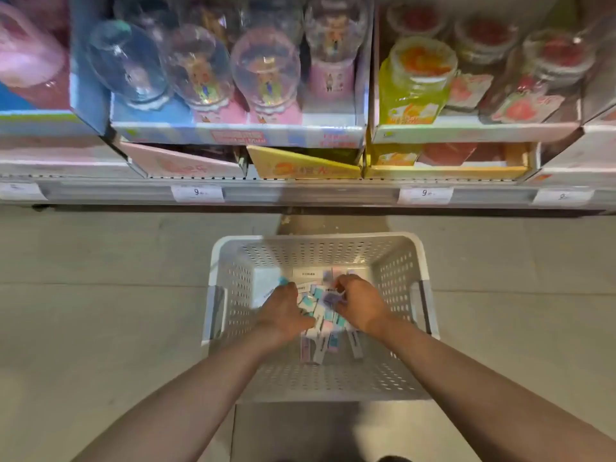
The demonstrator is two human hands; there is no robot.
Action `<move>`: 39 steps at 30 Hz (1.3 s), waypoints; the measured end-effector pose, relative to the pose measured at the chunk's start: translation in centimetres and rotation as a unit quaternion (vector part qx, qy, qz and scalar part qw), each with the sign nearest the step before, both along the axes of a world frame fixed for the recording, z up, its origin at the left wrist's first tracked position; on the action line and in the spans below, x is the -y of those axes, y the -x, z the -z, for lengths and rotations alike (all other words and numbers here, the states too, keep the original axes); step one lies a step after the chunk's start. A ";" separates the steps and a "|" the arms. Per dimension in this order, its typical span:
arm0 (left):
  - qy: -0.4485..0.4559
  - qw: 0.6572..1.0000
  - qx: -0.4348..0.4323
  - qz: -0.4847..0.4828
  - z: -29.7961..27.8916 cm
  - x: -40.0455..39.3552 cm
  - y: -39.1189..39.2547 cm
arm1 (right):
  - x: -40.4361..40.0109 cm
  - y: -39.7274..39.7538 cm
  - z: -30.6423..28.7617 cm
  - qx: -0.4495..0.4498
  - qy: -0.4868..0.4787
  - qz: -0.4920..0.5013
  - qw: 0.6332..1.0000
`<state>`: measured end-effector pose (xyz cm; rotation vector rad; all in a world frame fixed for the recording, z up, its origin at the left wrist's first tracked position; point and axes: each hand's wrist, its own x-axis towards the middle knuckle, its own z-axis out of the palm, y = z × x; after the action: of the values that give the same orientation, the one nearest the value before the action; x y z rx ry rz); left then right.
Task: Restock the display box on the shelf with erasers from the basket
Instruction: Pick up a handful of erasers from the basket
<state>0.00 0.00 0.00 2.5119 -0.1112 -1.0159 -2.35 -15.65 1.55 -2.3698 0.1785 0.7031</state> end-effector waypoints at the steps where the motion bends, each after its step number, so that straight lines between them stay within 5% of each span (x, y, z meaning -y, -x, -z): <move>1: -0.003 1.000 0.000 0.000 0.8 0.2 0.0 | -0.3 -0.3 1.2 0.006 0.019 -0.022 1.000; 11: -0.046 0.996 0.056 0.050 3.9 1.7 0.4 | -1.2 -2.1 5.1 0.037 0.160 -0.129 0.978; 21: 0.000 0.999 0.025 0.043 4.1 2.0 1.2 | -1.3 -1.2 4.5 -0.040 0.108 -0.095 0.989; 25: 0.009 0.999 -0.034 -0.005 3.6 1.3 0.5 | -0.2 -1.1 2.4 -0.069 0.087 0.009 0.994; 39: -0.021 0.997 -0.033 0.072 2.7 3.4 3.1 | 0.5 0.3 0.2 -0.085 0.246 -0.016 0.965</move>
<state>-3.14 -3.37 -2.73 2.5354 -0.2560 -1.1689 -2.61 -16.14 1.31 -2.7819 0.4335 0.9679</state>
